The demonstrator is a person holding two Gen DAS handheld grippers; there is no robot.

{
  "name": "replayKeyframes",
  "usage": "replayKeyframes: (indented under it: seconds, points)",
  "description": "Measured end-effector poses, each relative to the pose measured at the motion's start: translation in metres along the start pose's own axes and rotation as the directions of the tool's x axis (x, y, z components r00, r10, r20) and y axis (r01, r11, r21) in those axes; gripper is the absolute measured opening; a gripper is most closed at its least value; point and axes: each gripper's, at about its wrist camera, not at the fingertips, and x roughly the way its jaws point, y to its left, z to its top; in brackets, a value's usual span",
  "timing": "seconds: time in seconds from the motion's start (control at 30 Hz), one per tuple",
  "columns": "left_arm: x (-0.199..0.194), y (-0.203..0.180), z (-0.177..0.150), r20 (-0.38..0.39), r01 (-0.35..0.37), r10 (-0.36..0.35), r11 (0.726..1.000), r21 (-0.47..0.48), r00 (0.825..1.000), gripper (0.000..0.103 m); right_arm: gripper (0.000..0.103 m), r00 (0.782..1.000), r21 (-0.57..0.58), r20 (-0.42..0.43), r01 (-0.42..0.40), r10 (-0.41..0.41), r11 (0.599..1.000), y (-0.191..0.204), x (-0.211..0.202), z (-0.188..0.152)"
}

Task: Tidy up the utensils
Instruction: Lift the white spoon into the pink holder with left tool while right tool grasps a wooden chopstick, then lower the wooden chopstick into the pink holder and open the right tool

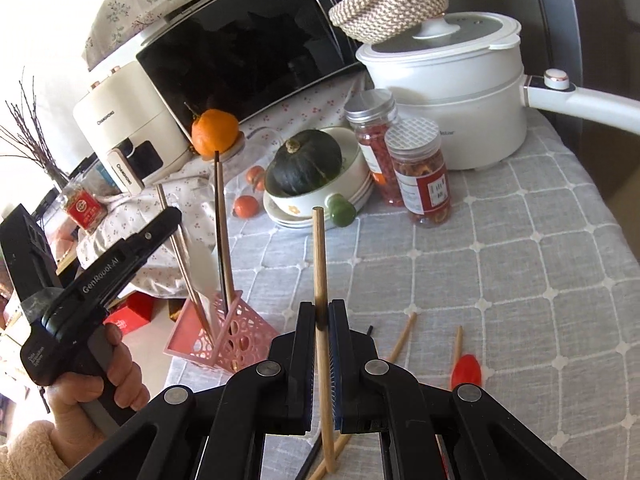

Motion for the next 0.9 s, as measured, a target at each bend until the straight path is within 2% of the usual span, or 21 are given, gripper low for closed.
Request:
replayKeyframes:
  seconds: [0.13,0.23,0.4,0.6,0.67,0.7,0.9]
  points:
    - [-0.011,-0.004,-0.006,-0.070,-0.061,0.062,0.998,0.009,0.996,0.042,0.005,1.000,-0.005,0.026,-0.017,0.017,1.000,0.010,-0.011,0.005]
    - [-0.022,-0.011,-0.009,-0.133,-0.109,0.113,0.993,0.038,0.985,0.043,0.005,0.998,-0.018,0.053,-0.031,0.032,0.999,0.020,-0.020,0.011]
    - [-0.045,-0.019,-0.021,-0.229,-0.223,0.245,0.968,0.117,0.942,0.055,0.005,0.994,-0.063,0.097,-0.054,0.060,0.997,0.044,-0.034,0.021]
    - [-0.057,-0.001,-0.039,-0.282,-0.328,0.358,0.933,0.148,0.890,0.060,0.004,0.986,-0.060,0.139,-0.080,0.087,0.995,0.069,-0.045,0.037]
    - [-0.056,0.008,-0.045,-0.322,-0.340,0.372,0.928,0.153,0.870,0.060,0.004,0.984,-0.072,0.155,-0.074,0.085,0.995,0.081,-0.048,0.045]
    - [-0.056,0.012,-0.047,-0.338,-0.335,0.366,0.931,0.147,0.867,0.060,0.004,0.983,-0.081,0.164,-0.071,0.083,0.994,0.087,-0.050,0.048]
    - [-0.057,0.018,-0.049,-0.364,-0.316,0.346,0.938,0.140,0.865,0.061,0.004,0.984,-0.141,0.174,-0.011,0.036,0.990,0.121,-0.033,0.061]
